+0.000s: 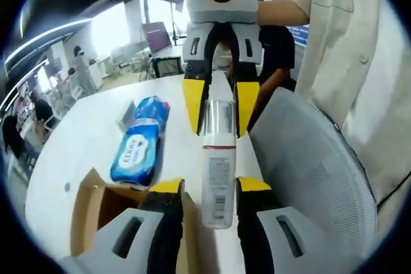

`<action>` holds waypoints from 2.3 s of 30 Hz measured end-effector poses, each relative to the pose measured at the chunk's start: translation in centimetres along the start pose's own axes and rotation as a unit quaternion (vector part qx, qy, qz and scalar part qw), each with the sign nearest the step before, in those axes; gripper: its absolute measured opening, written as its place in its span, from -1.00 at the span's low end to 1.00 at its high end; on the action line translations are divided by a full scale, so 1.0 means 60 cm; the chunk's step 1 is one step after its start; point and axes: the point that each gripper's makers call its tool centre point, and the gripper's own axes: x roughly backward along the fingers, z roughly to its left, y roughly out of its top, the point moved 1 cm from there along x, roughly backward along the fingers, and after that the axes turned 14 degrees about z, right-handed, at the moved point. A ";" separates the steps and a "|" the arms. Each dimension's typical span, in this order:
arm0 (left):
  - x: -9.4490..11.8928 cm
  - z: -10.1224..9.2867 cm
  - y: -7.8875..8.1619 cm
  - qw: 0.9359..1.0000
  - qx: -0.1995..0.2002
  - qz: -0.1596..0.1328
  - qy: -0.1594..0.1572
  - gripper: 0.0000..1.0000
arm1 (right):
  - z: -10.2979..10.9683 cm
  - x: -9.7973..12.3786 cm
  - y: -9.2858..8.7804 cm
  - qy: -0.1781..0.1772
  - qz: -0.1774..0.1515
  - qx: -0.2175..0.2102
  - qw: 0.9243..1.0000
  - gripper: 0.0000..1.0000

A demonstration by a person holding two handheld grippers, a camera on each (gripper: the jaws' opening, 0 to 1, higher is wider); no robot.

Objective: Operate the shoe box by opening the lid, removing the specified soft item, and placing it in the target area until the item is outside and the box remains undamaged.

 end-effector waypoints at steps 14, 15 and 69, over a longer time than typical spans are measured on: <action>0.039 0.026 -0.033 0.992 0.103 -0.044 0.058 -0.10 | -0.045 0.020 -0.009 -0.012 0.029 0.023 0.999 -0.69; 0.042 0.027 -0.035 0.991 0.108 -0.045 0.062 -0.08 | -0.049 0.023 -0.010 -0.013 0.030 0.023 0.999 -0.69; 0.204 0.014 -0.171 0.912 0.314 -0.093 0.248 0.89 | -0.376 0.043 -0.109 -0.053 0.222 0.070 0.971 -0.67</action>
